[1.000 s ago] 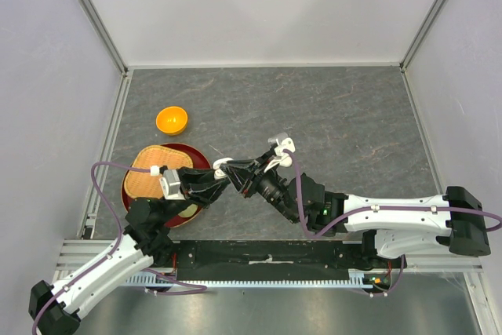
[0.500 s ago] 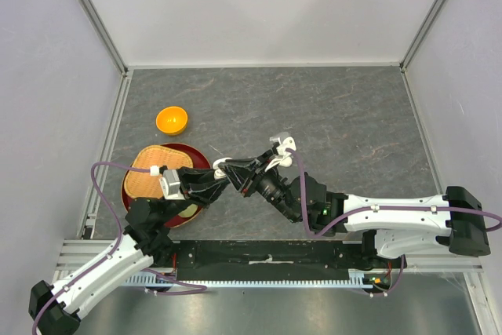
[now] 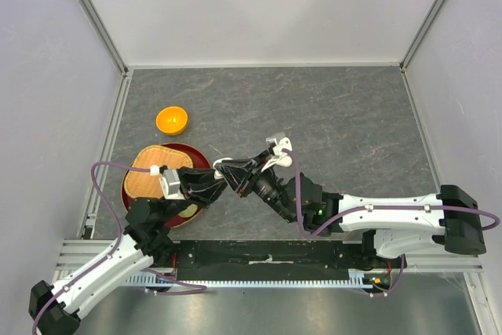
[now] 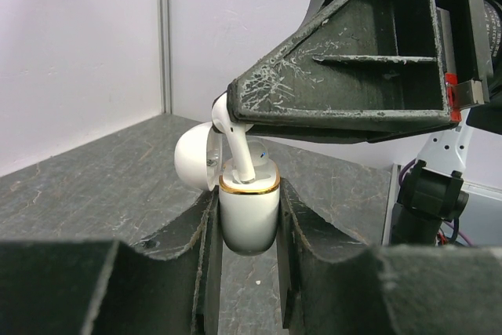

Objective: Insert the wireless bluetooth earbuds into the charging case
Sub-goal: Place the earbud in the charging case.

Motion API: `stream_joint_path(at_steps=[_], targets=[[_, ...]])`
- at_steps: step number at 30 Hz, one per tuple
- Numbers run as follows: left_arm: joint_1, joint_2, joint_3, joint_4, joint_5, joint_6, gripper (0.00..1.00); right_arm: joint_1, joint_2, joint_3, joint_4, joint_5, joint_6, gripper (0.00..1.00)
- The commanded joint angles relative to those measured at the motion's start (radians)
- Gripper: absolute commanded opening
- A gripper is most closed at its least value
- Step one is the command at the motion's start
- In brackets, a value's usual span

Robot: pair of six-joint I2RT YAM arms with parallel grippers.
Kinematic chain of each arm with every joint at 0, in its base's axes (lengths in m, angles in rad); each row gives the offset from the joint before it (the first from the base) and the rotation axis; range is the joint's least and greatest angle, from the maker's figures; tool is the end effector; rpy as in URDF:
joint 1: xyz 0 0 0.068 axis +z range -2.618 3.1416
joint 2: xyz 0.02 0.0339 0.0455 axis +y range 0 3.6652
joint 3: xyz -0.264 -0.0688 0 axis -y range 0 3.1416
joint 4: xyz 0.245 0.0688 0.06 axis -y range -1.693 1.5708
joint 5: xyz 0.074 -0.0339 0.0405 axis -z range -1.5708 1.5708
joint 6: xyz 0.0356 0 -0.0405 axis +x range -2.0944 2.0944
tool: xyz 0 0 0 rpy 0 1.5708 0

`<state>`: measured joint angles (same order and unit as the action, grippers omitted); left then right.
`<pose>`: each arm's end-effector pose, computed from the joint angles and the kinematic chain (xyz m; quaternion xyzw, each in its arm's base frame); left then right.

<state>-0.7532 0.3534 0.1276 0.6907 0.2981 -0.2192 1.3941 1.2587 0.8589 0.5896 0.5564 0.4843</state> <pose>0.0812 -0.0905 0.2569 0.2589 0.4676 -0.4622 0.7076 0.0695 0.2825 0.3443 -0.0789 0.6432 0.4950 0.5789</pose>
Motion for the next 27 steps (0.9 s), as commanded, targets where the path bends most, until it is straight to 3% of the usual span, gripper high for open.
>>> stream_joint_path(at_steps=[1, 27], targets=[[0.000, -0.005, 0.017, 0.063, 0.003, -0.028, 0.02, 0.006, 0.015, 0.029, 0.030, 0.000, 0.008, 0.00], [0.000, -0.008, 0.024, 0.087, -0.014, -0.026, 0.02, 0.006, -0.025, 0.003, -0.048, 0.002, 0.007, 0.00]])
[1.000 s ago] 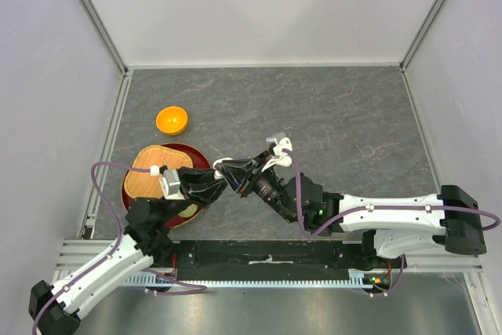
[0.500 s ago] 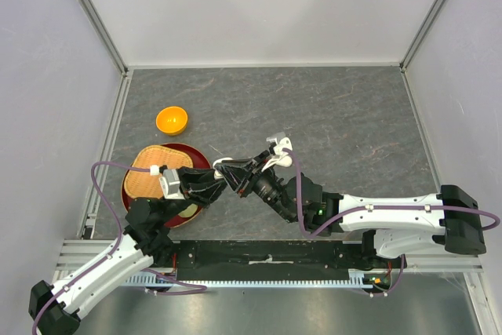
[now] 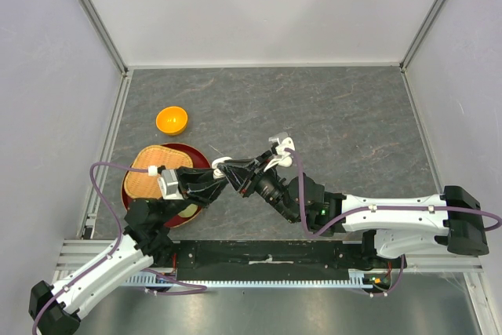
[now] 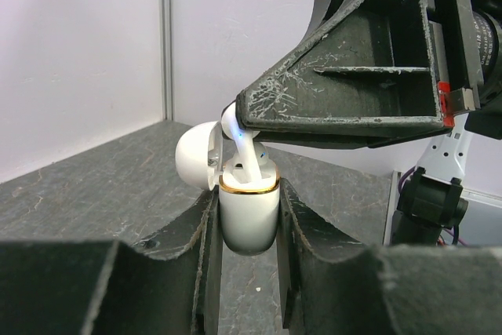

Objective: Insert the wireless bluetooth earbuds into the charging case
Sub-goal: Place the earbud in the charging case.

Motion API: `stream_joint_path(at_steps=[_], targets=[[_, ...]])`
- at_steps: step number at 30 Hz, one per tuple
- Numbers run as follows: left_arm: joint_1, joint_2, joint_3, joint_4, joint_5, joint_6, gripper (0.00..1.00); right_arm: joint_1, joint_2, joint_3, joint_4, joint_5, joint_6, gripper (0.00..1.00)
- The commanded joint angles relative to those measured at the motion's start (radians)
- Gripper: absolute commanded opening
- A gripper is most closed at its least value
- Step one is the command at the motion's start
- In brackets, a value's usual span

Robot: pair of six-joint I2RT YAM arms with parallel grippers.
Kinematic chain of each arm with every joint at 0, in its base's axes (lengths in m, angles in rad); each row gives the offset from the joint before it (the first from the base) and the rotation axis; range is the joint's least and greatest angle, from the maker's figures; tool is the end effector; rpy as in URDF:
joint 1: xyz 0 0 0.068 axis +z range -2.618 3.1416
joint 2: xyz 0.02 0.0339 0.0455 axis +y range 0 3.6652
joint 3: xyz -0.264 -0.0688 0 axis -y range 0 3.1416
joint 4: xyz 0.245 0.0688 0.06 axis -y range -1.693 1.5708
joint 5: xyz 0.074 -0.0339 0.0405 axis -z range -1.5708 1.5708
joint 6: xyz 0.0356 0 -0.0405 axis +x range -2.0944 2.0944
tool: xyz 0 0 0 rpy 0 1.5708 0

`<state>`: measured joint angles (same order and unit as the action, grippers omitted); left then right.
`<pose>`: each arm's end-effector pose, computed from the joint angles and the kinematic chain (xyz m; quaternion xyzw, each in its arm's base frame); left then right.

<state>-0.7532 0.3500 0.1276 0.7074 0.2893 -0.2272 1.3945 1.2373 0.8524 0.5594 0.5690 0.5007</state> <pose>0.0805 -0.0894 0.2589 0.2521 0.4616 -0.4646 0.7124 0.0690 0.2778 0.3446 -0.0727 0.6493 0.4917 0.5756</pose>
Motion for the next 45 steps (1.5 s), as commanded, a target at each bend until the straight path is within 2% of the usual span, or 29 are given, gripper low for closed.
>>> stream_joint_path(at_steps=[1, 27, 37, 45], targets=[[0.000, -0.002, 0.026, 0.070, -0.001, -0.017, 0.02, 0.006, -0.002, 0.008, -0.016, -0.012, -0.010, 0.00], [-0.001, 0.012, 0.012, 0.101, 0.093, 0.034, 0.02, 0.006, 0.011, 0.045, 0.011, -0.011, -0.011, 0.00], [0.000, 0.003, 0.014, 0.113, 0.070, 0.028, 0.02, 0.006, 0.008, 0.036, 0.007, -0.009, -0.011, 0.00], [0.000, -0.019, 0.023, 0.130, 0.005, 0.038, 0.02, 0.006, 0.007, 0.016, -0.081, -0.006, 0.013, 0.00]])
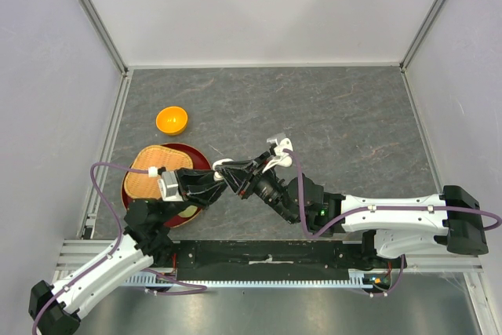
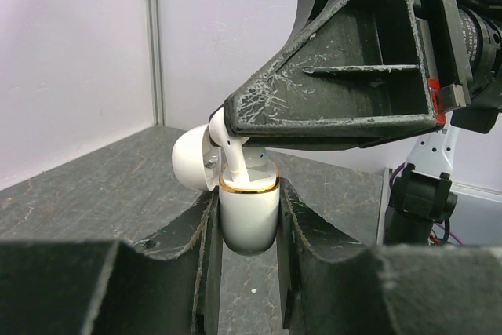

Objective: Insert the wireless bluetooth earbuds into the charging case
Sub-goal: Place the earbud in the charging case.

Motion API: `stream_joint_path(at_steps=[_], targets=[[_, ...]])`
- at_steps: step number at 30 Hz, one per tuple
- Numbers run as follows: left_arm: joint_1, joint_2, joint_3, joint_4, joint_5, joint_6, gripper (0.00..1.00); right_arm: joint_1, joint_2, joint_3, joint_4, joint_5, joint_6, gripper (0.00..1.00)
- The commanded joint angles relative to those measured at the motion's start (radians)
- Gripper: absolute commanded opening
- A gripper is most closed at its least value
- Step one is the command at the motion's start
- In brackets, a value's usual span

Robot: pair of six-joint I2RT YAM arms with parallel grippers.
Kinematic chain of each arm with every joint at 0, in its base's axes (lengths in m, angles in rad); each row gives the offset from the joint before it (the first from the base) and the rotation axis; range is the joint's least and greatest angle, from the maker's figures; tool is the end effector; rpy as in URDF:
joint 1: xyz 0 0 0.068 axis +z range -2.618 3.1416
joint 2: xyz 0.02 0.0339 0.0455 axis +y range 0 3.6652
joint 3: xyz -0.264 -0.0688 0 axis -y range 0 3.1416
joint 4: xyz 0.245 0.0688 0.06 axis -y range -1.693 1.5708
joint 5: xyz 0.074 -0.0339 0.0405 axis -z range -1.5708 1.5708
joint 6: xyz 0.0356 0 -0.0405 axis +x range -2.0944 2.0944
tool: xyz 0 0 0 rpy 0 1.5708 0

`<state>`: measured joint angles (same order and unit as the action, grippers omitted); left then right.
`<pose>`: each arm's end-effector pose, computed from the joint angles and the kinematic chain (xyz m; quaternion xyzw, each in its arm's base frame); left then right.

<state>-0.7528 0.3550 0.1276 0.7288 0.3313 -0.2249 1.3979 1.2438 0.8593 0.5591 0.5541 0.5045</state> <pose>0.0790 -0.0899 0.2602 0.2681 0.4482 -0.4727 0.7098 0.0679 0.2800 0.3453 -0.0781 0.6481 0.4978 0.5710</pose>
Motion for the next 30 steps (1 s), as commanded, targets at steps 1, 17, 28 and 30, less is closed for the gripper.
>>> stream_joint_path(at_steps=[1, 17, 28, 30], targets=[[-0.002, -0.024, 0.023, 0.110, -0.040, 0.038, 0.02, 0.006, -0.001, 0.007, -0.094, 0.012, 0.008, 0.00], [0.000, -0.021, 0.026, 0.093, -0.054, 0.047, 0.02, 0.010, -0.026, 0.030, -0.186, 0.078, -0.061, 0.00], [-0.002, -0.031, 0.037, 0.051, -0.034, 0.048, 0.02, 0.010, -0.027, 0.047, -0.192, 0.084, -0.076, 0.00], [0.000, -0.036, 0.037, 0.041, -0.032, 0.048, 0.02, 0.009, -0.027, 0.050, -0.192, 0.079, -0.075, 0.00]])
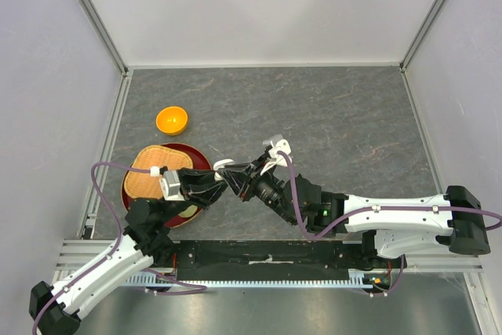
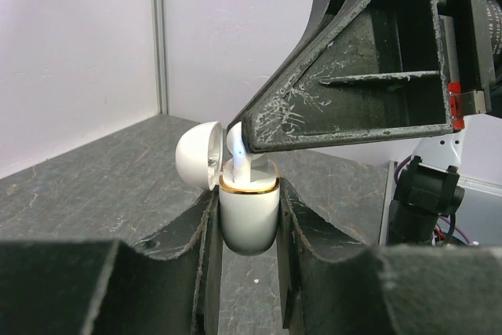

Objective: Insert the wireless bluetooth earbuds into the charging case
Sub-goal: Place the earbud in the charging case.

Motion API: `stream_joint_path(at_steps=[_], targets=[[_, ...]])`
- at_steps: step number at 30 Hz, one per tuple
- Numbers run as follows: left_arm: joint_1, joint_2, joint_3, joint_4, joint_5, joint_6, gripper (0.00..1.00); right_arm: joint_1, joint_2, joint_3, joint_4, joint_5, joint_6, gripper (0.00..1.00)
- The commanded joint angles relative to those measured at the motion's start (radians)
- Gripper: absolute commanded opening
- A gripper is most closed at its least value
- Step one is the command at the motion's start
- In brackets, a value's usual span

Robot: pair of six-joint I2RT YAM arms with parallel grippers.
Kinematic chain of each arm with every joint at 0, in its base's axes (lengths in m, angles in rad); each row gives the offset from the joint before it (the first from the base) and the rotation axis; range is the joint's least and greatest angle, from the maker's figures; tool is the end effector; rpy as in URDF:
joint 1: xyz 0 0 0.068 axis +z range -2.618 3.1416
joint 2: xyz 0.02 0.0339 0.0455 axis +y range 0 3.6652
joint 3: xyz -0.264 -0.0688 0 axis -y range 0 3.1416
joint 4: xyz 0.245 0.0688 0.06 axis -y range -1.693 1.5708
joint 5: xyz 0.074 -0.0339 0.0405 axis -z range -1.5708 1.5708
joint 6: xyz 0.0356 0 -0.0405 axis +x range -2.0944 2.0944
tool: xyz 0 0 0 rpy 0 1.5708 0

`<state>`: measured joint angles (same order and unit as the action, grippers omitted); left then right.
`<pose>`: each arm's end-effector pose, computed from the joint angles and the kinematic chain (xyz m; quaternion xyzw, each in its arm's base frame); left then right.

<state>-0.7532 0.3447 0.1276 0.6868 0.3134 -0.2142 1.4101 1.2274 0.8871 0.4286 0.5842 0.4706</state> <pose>0.0800 -0.0900 0.2574 0.2658 0.4627 -0.4638 0.7073 0.0650 0.2786 0.3460 -0.1033 0.6727 0.4560 0.5735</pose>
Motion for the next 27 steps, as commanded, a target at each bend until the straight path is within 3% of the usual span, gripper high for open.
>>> stream_joint_path(at_steps=[1, 27], targets=[[-0.001, -0.027, 0.035, 0.083, -0.014, 0.038, 0.02, -0.002, -0.011, 0.023, -0.063, 0.048, -0.041, 0.00], [-0.001, -0.027, 0.040, 0.071, 0.004, 0.062, 0.02, -0.003, -0.025, 0.033, -0.070, 0.026, -0.004, 0.14]])
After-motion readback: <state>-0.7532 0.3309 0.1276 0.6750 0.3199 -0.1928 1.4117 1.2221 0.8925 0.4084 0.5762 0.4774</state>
